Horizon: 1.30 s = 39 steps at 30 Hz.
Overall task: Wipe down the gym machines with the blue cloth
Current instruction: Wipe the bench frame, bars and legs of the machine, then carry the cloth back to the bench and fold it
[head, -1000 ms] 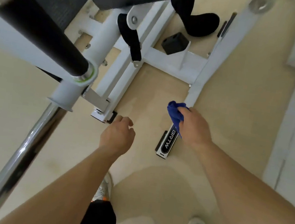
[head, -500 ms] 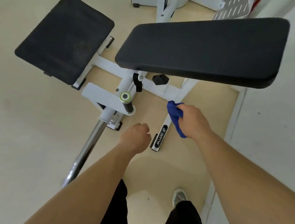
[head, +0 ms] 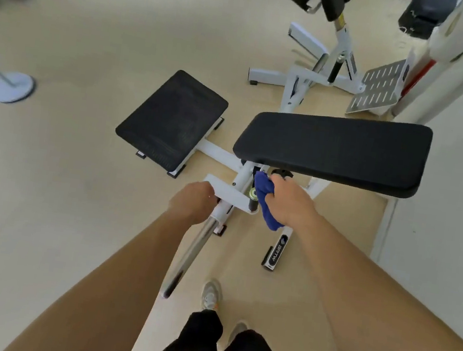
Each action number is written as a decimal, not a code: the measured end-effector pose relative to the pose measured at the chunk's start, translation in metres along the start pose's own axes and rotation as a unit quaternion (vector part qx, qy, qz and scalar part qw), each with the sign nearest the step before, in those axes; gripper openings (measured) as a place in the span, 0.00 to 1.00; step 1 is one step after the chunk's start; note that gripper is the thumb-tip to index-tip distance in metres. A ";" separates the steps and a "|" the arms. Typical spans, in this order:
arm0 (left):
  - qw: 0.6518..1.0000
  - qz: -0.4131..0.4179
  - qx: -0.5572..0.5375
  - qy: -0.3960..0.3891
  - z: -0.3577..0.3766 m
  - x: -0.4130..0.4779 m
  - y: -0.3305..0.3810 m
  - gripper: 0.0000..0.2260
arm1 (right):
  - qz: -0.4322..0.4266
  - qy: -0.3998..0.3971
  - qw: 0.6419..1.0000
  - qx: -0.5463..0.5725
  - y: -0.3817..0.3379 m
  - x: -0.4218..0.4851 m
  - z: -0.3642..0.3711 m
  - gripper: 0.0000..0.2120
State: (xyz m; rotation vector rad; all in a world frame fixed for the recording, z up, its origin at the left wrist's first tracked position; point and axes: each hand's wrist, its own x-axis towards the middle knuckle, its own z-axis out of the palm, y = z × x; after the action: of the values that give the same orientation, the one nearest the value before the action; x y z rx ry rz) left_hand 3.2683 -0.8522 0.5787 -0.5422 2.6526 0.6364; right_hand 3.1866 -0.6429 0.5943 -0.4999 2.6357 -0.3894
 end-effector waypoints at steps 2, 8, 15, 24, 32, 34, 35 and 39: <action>0.999 -0.028 -0.007 0.021 -0.017 -0.015 -0.025 0.12 | -0.022 -0.004 0.999 -0.027 -0.022 0.000 -0.004 0.16; 0.996 -0.068 0.009 0.054 -0.063 -0.042 -0.107 0.14 | -0.094 -0.032 0.993 -0.070 -0.106 -0.001 -0.002 0.17; 0.996 -0.056 0.029 0.059 -0.117 -0.024 -0.211 0.14 | -0.097 -0.026 0.989 -0.104 -0.227 0.033 0.026 0.19; 0.996 -0.052 0.060 0.036 -0.224 0.023 -0.390 0.15 | -0.075 0.004 0.996 -0.056 -0.417 0.106 0.076 0.15; 0.997 -0.051 0.044 0.028 -0.281 0.085 -0.464 0.17 | -0.110 -0.032 0.991 -0.070 -0.516 0.183 0.076 0.07; 0.998 -0.048 0.040 0.021 -0.294 0.108 -0.476 0.17 | -0.104 -0.041 0.991 -0.075 -0.530 0.208 0.077 0.07; 0.998 -0.047 0.038 0.016 -0.301 0.122 -0.482 0.17 | -0.100 -0.044 0.991 -0.079 -0.536 0.222 0.078 0.07; 0.999 -0.040 0.033 0.014 -0.338 0.195 -0.503 0.18 | -0.087 -0.049 0.992 -0.079 -0.558 0.293 0.077 0.08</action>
State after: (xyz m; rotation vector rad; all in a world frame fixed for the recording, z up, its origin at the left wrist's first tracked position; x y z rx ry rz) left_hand 3.2375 -1.4880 0.6006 -0.6377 2.6519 0.5201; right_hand 3.1322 -1.2748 0.6152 -0.7824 2.5466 -0.2038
